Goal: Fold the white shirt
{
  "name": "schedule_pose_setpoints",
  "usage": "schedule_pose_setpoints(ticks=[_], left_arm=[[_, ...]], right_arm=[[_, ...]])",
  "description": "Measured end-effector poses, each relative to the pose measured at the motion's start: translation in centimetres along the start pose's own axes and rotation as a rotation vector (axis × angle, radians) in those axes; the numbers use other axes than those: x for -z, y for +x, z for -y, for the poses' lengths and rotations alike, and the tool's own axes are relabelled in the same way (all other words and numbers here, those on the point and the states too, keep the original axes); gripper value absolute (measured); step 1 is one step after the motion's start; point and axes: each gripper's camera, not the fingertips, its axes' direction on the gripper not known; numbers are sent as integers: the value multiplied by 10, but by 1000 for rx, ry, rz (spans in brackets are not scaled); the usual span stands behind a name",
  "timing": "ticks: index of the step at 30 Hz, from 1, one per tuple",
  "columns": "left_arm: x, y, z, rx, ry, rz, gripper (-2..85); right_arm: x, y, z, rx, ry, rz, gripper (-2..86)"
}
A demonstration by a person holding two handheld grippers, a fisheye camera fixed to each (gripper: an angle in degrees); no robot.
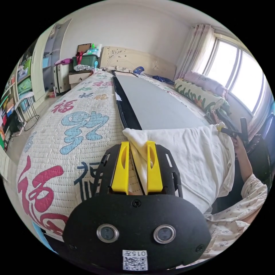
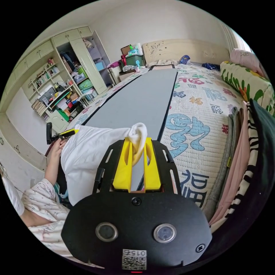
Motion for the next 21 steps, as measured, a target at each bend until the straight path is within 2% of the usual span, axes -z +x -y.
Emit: schedule_pose_setpoints(ticks=[6, 14, 17, 21], left_arm=[[12, -5, -34, 12, 80, 3, 52], [78, 16, -94, -88, 354, -78, 16], [119, 21, -121, -97, 479, -105, 13], [189, 28, -164, -152, 680, -178, 11]], right_arm=[[62, -51, 19, 90, 61, -68, 65], [183, -107, 56, 145, 161, -40, 62], [258, -131, 66, 164, 235, 4, 60], [399, -171, 79, 253, 346, 105, 57]])
